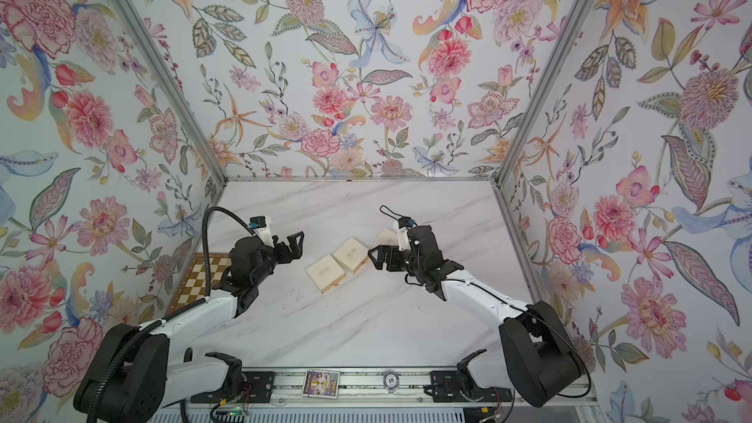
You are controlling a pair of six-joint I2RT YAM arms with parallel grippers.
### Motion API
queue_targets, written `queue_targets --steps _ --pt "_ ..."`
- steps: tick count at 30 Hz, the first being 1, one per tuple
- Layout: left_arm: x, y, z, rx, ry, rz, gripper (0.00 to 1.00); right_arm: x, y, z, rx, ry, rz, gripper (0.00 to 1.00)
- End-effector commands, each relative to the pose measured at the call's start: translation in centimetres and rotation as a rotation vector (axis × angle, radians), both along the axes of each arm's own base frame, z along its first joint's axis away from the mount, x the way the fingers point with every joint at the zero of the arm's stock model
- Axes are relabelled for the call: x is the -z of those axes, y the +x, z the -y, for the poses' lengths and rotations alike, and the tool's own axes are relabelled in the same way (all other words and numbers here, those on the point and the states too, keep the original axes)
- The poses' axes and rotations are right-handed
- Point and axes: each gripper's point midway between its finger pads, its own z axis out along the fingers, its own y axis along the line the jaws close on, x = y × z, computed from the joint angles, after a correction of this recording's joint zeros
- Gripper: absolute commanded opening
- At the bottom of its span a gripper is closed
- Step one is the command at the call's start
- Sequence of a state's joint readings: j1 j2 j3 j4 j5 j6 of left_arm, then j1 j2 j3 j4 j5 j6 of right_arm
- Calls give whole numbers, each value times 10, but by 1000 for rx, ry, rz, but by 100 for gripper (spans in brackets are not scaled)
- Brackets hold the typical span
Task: Take out the earrings from the drawer-style jewelry box
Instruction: Adjust the jewelry box at the center of the board.
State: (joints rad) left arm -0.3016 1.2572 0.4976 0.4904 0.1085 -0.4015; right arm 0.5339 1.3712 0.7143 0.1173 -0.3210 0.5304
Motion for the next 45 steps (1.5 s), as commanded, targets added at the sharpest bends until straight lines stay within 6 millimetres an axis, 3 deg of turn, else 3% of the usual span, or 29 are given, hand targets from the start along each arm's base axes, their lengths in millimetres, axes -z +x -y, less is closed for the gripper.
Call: queue_targets --steps 1,6,9,18,22,34,45 --pt "-6 6 10 17 3 -14 99 -1 -10 -22 -32 78 -52 95" --pt "1 11 20 54 11 -57 97 9 -21 -37 -80 118 -103 92" --pt "7 14 27 84 12 -102 91 13 -26 -44 -107 134 -122 88" --pt "36 17 40 156 46 -250 62 27 -50 -73 -220 125 -187 75" --pt "52 20 44 174 62 -320 52 37 -58 -86 -267 96 -215 68" --pt "112 25 47 175 129 -568 37 50 -63 -99 -326 67 -256 62" --pt "114 18 56 186 95 -562 24 58 -65 -104 -353 70 -290 54"
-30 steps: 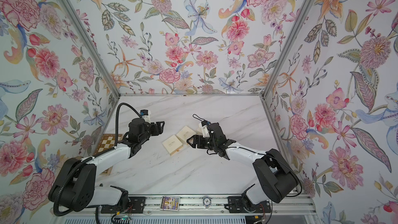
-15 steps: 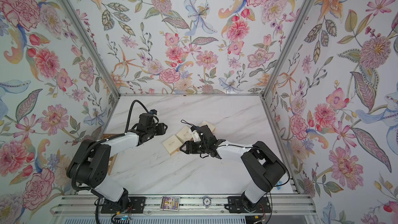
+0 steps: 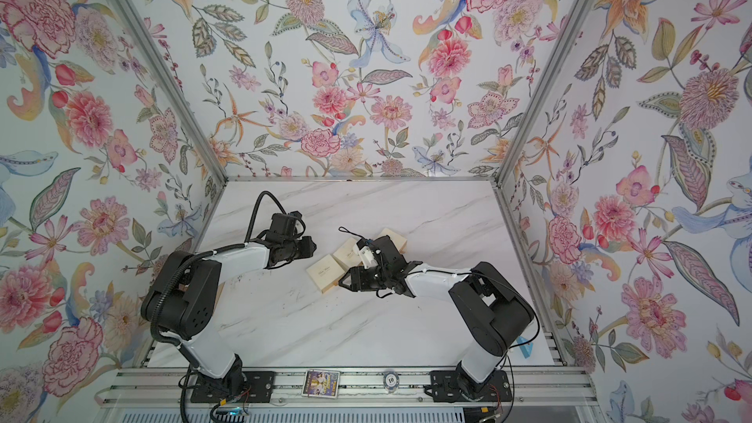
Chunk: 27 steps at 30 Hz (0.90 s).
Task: Take out the earrings from the drawer-style jewelry box
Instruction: Adjust the jewelry box at the center of the board.
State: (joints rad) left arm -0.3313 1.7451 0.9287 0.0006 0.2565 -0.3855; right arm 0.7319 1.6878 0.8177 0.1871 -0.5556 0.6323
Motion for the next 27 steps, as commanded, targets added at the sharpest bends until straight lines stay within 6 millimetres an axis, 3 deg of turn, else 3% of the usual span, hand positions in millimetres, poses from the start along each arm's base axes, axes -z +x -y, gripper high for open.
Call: queue_targets --steps 1,12,19,27 --pt "6 -11 10 27 -8 -26 22 2 -3 -7 -38 3 -10 53" --pt "9 -26 25 47 -48 -28 18 12 1 -5 -19 -26 -14 43" --pt "4 -32 28 32 -49 -32 9 16 5 -4 -2 -37 -17 37" --pt "2 -52 34 24 -50 -41 4 25 10 4 39 -70 -24 31"
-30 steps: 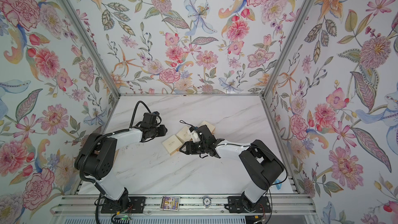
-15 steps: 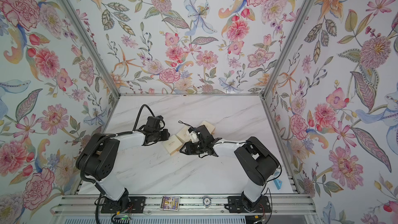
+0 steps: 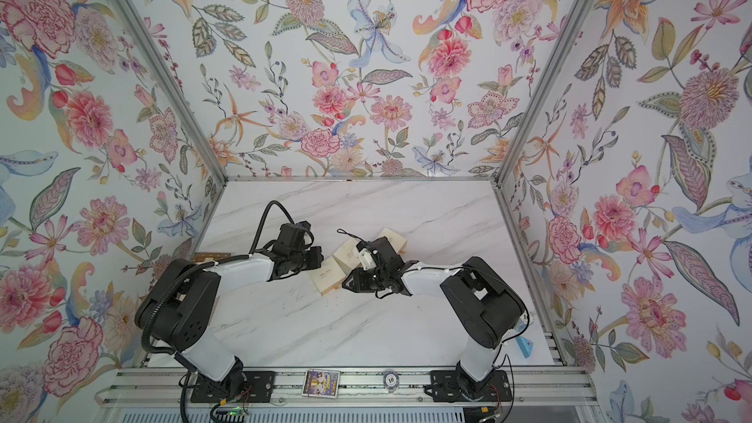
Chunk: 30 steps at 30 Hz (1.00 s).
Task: Take out the earrings from the drawer-style jewelry box
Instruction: Adjust the jewelry box at the center of the board.
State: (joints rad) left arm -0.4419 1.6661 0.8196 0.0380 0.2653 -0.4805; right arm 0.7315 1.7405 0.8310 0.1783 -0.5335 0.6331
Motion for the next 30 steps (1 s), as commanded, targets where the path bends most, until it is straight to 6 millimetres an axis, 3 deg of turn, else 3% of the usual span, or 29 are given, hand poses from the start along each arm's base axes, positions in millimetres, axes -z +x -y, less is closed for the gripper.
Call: queue_targets --steps 1,6,17,30 --pt "2 -12 0 -17 17 -12 4 8 8 3 29 -32 0 31" --pt "15 -20 -5 -26 55 -48 4 11 10 4 40 -47 -5 27" --pt "20 -32 -5 -41 33 -69 1 15 -2 -8 -37 -55 -23 20" --pt "21 -51 5 -19 24 -91 0 20 10 -8 -1 -75 -5 19"
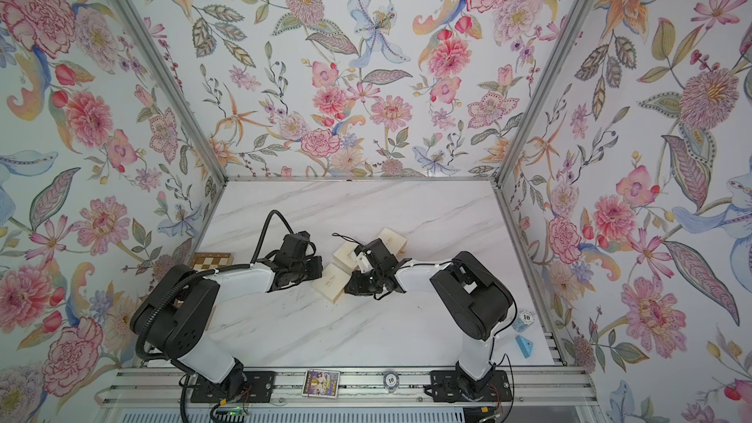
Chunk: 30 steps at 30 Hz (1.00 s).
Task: Take out the earrings from the drawer-style jewelry box
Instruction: Adjust the jewelry box at the center of the board.
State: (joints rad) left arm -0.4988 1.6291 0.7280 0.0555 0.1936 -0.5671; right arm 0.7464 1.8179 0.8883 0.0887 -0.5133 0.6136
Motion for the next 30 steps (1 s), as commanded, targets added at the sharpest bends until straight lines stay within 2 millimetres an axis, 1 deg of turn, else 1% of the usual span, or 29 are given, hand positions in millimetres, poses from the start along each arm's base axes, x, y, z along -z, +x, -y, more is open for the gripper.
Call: queue_targets --steps 1,3,4,8,11,14,17,19,21,22,24,30 --pt "3 -27 7 33 -2 -48 0 -4 16 -6 22 9 55 19" --pt "7 -33 5 25 1 -58 0 -3 19 -5 33 9 57 19" --pt "-1 -33 5 22 -11 -33 0 -3 19 -6 33 11 60 19" --pt "-3 -33 -3 4 24 -25 0 -5 20 -3 42 15 72 20" --pt "-13 -28 -9 -17 51 7 0 -13 21 3 64 34 95 25" --pt "-37 -14 -13 -42 83 74 0 -26 24 10 94 87 113 29" --pt "-65 -2 -11 -46 87 138 0 -39 27 18 124 159 106 32" --pt "-83 4 -9 -49 61 185 0 -43 29 21 143 203 81 32" --pt "-93 6 -3 -40 13 222 0 -46 29 22 147 246 65 32" --pt "-95 5 1 -31 -16 230 0 -46 28 22 144 263 52 32" --pt "-94 1 8 -10 -64 228 0 -43 27 20 139 267 31 30" --pt "-69 -22 21 23 -201 158 0 -36 24 16 119 265 -6 26"
